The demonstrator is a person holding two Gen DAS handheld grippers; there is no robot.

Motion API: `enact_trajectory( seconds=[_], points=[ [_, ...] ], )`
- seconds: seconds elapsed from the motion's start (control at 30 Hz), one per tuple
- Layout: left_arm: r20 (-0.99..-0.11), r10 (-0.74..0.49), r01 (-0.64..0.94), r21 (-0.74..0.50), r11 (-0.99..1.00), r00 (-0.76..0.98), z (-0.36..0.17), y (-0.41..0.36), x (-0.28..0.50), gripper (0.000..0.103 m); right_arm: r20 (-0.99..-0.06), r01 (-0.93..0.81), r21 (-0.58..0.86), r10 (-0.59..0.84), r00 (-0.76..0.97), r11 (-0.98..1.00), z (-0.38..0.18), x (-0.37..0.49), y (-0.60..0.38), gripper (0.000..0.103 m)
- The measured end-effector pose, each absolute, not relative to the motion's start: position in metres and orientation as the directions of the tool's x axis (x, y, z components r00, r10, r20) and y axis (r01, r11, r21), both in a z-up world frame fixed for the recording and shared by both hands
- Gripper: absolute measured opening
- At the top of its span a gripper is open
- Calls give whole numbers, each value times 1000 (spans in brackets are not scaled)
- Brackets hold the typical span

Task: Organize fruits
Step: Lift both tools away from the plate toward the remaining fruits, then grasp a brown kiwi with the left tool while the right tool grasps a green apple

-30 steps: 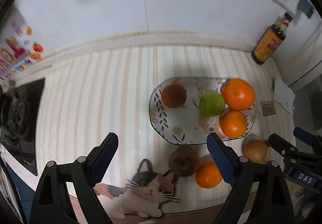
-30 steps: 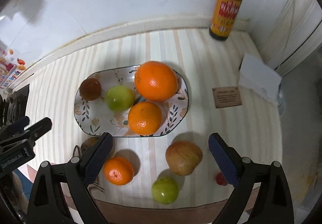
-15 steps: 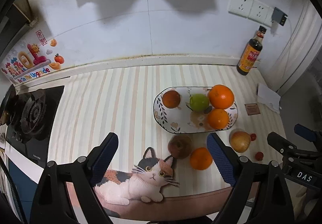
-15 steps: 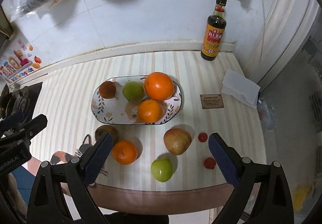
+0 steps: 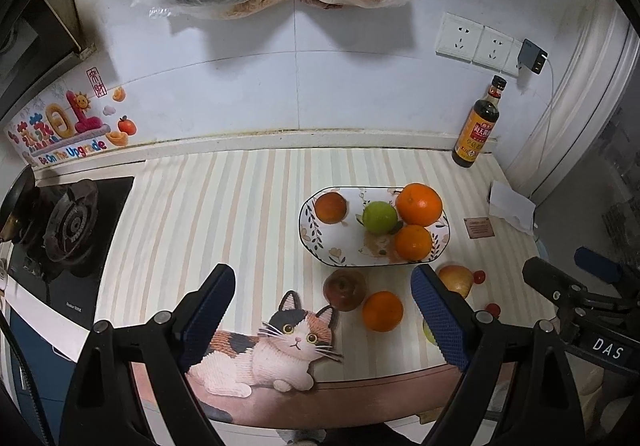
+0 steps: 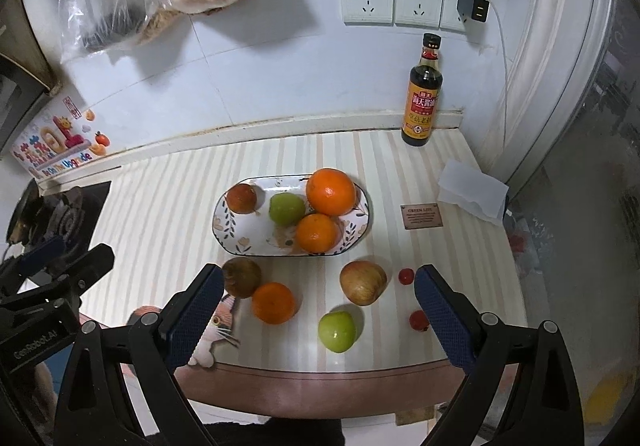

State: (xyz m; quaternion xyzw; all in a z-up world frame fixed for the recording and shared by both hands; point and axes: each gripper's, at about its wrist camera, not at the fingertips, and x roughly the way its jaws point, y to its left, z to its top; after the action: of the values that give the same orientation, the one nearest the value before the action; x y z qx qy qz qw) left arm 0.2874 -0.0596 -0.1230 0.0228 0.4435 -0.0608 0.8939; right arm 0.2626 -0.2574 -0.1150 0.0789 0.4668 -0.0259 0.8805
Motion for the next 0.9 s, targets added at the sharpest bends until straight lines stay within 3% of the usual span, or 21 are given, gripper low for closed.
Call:
enact_trajectory(
  seconds=[0.13, 0.37, 0.53, 0.8, 0.9],
  points=[
    [-816, -80, 133, -4, 991, 572, -138, -62, 299, 103, -856, 136, 176, 83, 510, 975, -137, 270, -265, 98],
    [-906, -27, 150, 41, 988, 423, -211, -74, 333, 103, -925, 201, 271, 197, 326, 941, -233, 290, -284, 98],
    [-966, -60, 110, -32, 993, 253, -263, -72, 368, 102, -949, 259, 280, 227, 217, 924, -303, 297, -293, 92],
    [-991, -126, 22, -125, 992, 53, -325, -86, 417, 102, -951, 318, 308, 279, 132, 897, -358, 301, -301, 91],
    [-992, -122, 36, -121, 992, 23, -340, -96, 425, 102, -949, 315, 315, 292, 118, 895, -367, 303, -300, 82]
  ],
)
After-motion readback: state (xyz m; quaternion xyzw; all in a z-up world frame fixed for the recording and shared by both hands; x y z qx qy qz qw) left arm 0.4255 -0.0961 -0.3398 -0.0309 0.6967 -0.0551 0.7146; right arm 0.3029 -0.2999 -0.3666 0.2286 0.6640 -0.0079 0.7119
